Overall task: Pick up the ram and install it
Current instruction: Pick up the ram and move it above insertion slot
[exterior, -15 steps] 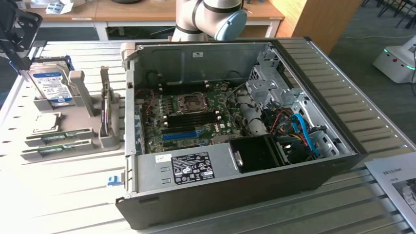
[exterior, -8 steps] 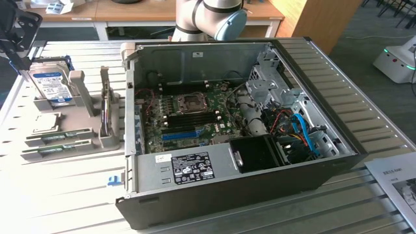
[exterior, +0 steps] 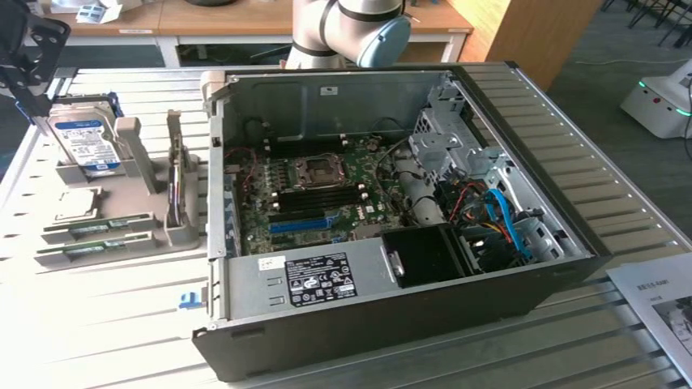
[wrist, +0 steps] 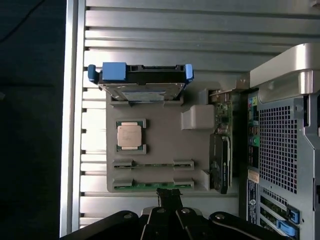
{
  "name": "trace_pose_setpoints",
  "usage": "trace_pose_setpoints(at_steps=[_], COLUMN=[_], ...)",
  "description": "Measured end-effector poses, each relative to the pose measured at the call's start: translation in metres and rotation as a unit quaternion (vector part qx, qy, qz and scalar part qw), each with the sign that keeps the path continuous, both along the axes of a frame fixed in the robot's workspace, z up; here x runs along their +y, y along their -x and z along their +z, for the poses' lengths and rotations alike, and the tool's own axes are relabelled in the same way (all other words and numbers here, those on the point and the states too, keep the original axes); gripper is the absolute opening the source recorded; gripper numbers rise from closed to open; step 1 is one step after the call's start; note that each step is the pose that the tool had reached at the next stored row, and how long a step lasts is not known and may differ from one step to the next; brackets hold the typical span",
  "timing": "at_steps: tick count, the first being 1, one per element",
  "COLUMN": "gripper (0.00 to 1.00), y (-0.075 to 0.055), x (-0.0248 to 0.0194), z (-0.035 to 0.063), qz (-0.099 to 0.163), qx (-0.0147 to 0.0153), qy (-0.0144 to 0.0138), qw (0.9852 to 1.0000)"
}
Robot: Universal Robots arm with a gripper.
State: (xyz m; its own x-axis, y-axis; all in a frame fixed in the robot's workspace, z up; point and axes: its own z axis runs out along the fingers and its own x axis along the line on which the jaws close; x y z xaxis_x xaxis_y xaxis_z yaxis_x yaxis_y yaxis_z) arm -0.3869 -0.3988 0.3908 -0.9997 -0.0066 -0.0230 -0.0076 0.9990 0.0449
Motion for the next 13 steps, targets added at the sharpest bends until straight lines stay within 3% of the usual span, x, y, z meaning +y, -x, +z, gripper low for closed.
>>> trace_pose_setpoints(at_steps=[7, 13], gripper=[0.13, 0.13], y=[0.0, 0.0], x=[0.0, 0.0], z=[-0.0002, -0.0002], qz=[0.046, 0.085], qx=[0.0, 0.0], qy=[0.0, 0.0001], qw=[0.9989, 0.9963])
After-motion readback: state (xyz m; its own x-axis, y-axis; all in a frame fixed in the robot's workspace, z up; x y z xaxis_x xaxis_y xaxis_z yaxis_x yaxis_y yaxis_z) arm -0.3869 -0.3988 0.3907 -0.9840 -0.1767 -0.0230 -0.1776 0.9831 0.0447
